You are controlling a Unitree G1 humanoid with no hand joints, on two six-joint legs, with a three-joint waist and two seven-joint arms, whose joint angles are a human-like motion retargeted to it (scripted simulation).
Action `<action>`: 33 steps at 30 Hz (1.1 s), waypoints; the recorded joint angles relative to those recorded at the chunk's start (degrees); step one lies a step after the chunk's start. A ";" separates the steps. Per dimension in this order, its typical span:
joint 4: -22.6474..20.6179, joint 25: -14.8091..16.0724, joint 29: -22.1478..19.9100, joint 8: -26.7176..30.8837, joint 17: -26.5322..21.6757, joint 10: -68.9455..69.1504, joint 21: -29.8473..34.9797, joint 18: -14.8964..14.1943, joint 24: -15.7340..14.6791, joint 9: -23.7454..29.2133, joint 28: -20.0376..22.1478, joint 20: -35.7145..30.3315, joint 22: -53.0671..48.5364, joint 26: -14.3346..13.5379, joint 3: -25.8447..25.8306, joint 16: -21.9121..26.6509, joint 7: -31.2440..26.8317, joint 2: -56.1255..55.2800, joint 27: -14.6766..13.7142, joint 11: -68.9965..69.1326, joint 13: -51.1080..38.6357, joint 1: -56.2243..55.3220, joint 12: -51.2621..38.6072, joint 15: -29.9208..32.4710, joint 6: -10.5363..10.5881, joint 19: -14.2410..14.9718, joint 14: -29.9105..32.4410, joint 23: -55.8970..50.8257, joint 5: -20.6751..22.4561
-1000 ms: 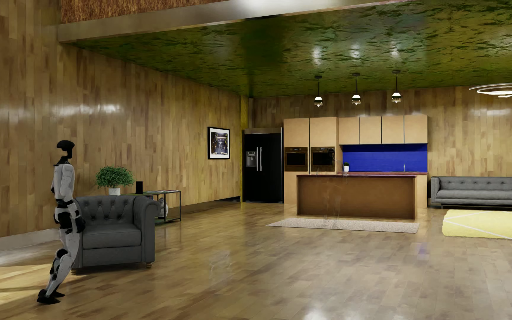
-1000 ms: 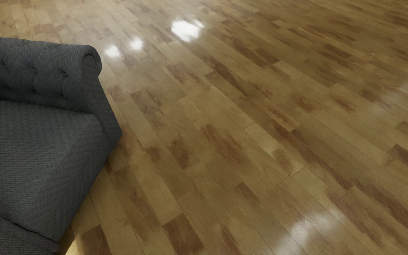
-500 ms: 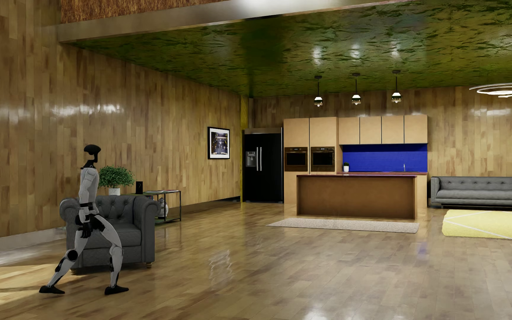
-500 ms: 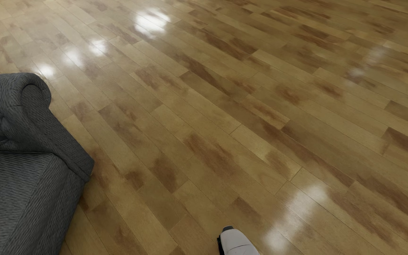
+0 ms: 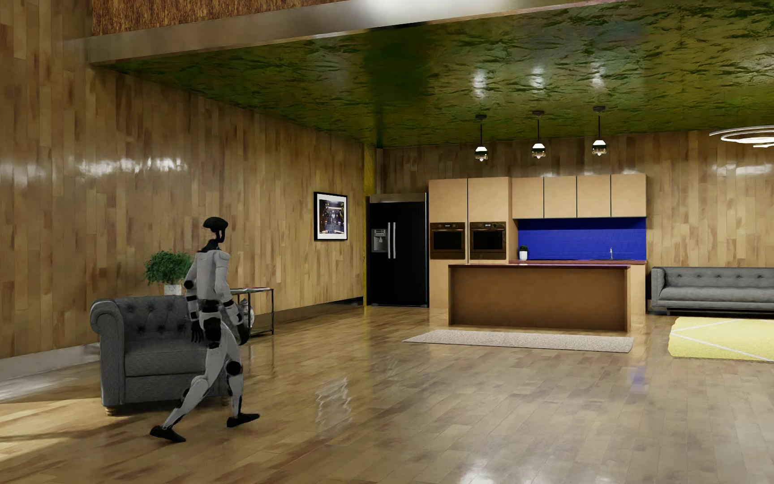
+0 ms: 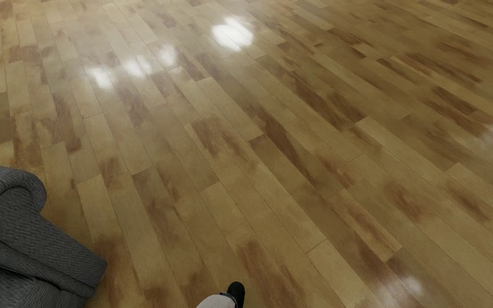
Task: Go to the counter
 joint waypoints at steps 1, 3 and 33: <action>0.06 0.00 0.00 0.00 0.01 0.37 -0.88 0.00 0.00 -0.08 0.00 -0.57 0.47 0.00 1.45 0.04 0.00 1.70 0.00 0.80 -0.61 -1.17 0.25 -0.05 -0.28 0.00 -0.06 0.22 -0.37; -1.22 0.00 0.00 0.00 1.05 6.68 -2.83 0.00 0.00 -0.51 0.00 -1.33 1.29 0.00 2.99 0.10 0.00 2.99 0.00 5.84 0.05 -4.48 0.49 6.90 -1.99 0.00 20.65 1.68 -2.21; -3.65 0.00 0.00 0.00 -0.01 8.36 -7.21 0.00 0.00 -1.75 0.00 -1.85 3.45 0.00 -5.07 0.78 0.00 -3.83 0.00 18.95 5.86 4.96 1.54 18.12 -1.84 0.00 20.97 0.78 -3.64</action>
